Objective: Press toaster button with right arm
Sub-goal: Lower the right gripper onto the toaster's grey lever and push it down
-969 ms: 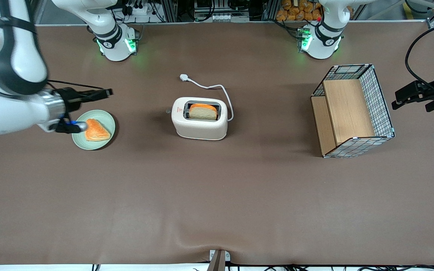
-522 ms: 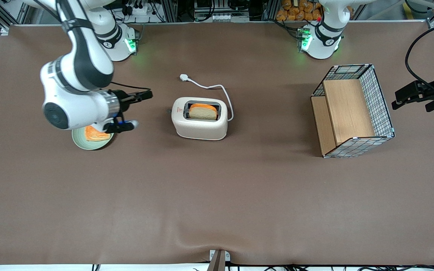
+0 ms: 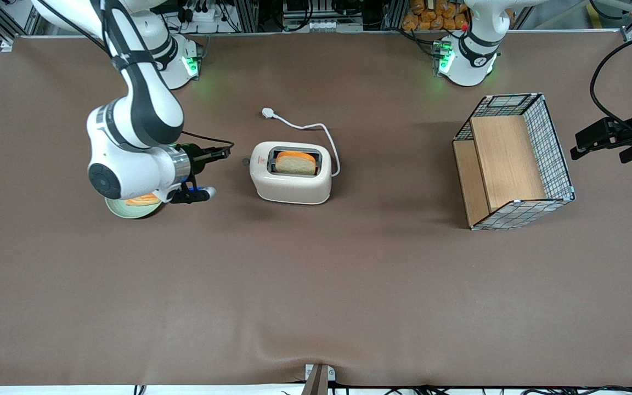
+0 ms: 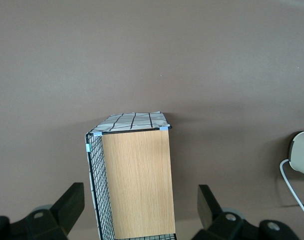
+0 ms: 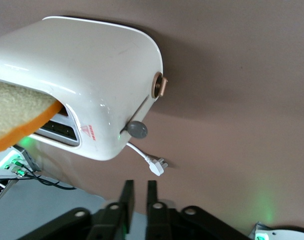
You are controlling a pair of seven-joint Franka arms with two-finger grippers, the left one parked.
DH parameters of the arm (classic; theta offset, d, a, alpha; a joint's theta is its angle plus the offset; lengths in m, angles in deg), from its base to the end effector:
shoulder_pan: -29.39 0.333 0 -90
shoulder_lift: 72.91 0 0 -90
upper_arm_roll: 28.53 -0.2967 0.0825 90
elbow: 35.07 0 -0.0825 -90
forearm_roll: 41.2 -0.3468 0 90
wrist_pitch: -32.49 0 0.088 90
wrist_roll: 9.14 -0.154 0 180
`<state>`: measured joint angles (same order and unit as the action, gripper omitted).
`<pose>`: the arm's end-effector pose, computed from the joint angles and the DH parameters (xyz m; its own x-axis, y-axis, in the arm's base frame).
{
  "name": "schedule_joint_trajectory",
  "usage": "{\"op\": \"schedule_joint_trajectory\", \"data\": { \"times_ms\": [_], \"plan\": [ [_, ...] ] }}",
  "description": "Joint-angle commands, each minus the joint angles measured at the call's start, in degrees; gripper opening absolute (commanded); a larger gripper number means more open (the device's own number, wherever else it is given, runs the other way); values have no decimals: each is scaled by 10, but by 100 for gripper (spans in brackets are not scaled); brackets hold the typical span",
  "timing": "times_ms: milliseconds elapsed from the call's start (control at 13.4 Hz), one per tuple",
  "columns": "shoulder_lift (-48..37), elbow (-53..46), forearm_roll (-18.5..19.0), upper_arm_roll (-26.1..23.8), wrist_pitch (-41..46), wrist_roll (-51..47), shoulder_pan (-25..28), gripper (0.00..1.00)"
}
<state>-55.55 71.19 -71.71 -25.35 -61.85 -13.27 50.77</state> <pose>0.4650 0.2323 0.3068 0.8356 0.1622 -0.5249 -0.0536 -0.9268 -0.3717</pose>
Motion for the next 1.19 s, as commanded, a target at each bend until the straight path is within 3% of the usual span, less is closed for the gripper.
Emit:
{"op": "schedule_joint_trajectory", "data": {
  "times_ms": [0,1118],
  "plan": [
    [3,3,-13,4,-12,1,9,0],
    [47,3,-13,4,-72,-1,38,0]
  ]
}}
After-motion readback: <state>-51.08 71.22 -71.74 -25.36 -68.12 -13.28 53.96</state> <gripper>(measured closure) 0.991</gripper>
